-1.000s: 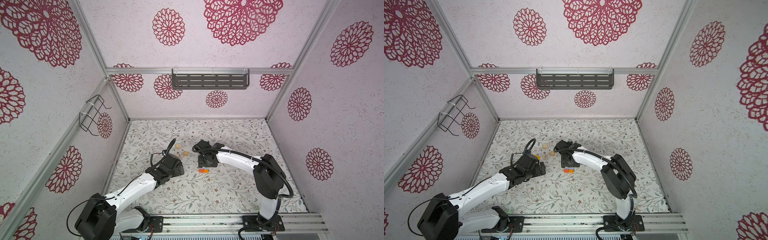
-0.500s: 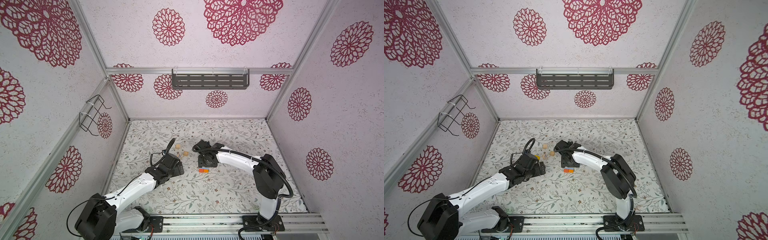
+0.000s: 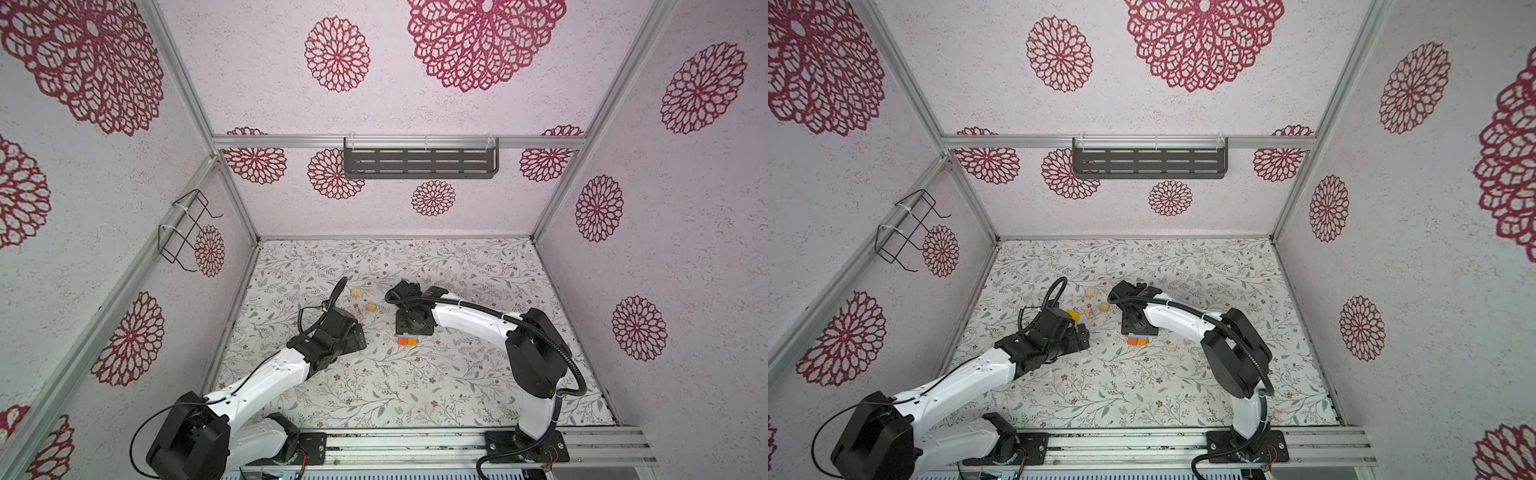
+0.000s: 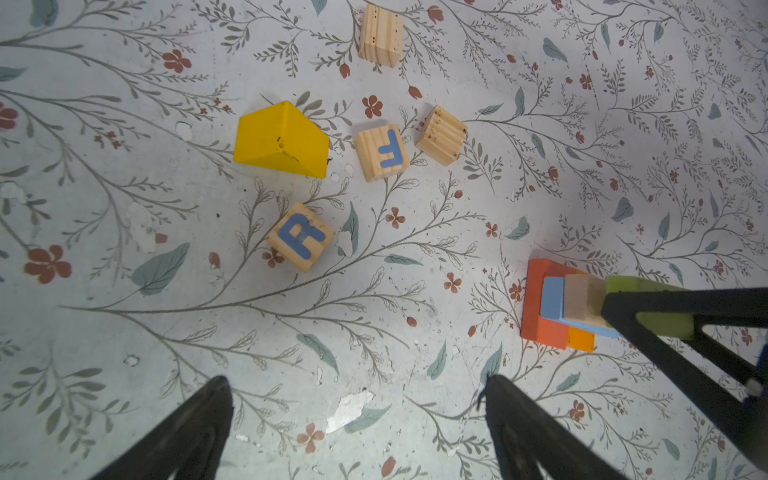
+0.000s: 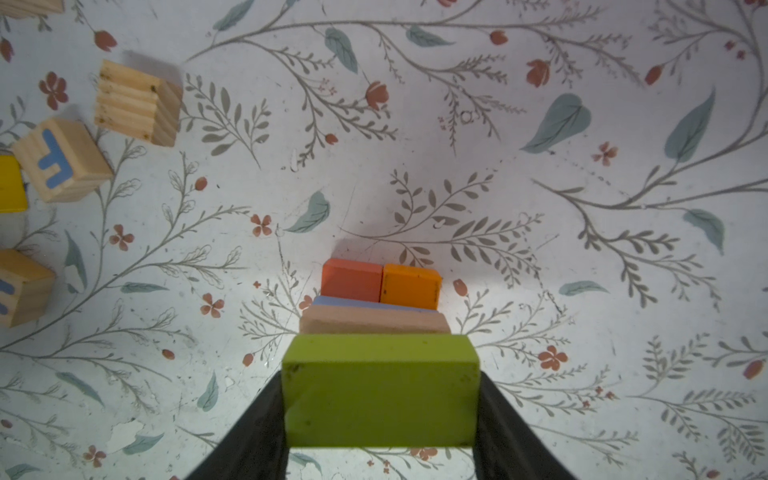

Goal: Build the wood block tower
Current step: 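Lower the lime-green block with the right gripper onto the plank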

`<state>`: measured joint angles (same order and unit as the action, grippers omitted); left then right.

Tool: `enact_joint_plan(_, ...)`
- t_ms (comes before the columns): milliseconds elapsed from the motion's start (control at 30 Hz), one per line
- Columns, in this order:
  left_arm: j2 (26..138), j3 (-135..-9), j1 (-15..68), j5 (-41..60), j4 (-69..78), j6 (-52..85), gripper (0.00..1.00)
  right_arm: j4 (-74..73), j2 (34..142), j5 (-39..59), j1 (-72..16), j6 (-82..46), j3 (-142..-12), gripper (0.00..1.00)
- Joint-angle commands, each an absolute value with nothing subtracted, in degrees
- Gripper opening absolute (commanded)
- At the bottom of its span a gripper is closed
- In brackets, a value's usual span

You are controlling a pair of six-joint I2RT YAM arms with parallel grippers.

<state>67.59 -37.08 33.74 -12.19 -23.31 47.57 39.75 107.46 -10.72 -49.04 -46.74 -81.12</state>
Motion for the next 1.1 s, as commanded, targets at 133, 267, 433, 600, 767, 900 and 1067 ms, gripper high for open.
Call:
enact_joint_plan(133, 65.61, -35.68, 32.89, -11.71, -22.70, 47.13, 0.97, 41.08, 107.71, -12.24, -49.88, -49.02, -83.50, 0.58)
enact_joint_plan(267, 65.24, -35.38, 32.78, -11.61, -22.78, 47.11, 0.97, 41.31, 108.02, -12.35, -50.01, -49.22, -83.72, 0.58)
enact_joint_plan(433, 64.77, -34.99, 32.61, -11.53, -22.77, 47.11, 0.97, 41.54, 108.39, -12.74, -50.01, -49.33, -83.92, 0.59)
enact_joint_plan(600, 64.59, -34.98, 32.37, -11.38, -22.76, 47.02, 0.97, 41.92, 108.97, -13.26, -49.92, -49.39, -84.32, 0.59)
enact_joint_plan(767, 64.65, -34.83, 32.09, -11.33, -22.69, 46.85, 0.97, 41.97, 109.15, -13.97, -49.83, -49.43, -84.23, 0.60)
enact_joint_plan(900, 64.61, -34.65, 32.04, -11.03, -22.46, 46.85, 0.97, 41.66, 109.23, -14.24, -49.81, -49.63, -84.05, 0.60)
enact_joint_plan(1067, 64.80, -34.62, 31.83, -10.94, -22.37, 46.77, 0.97, 41.05, 109.39, -13.87, -49.83, -49.48, -84.11, 0.60)
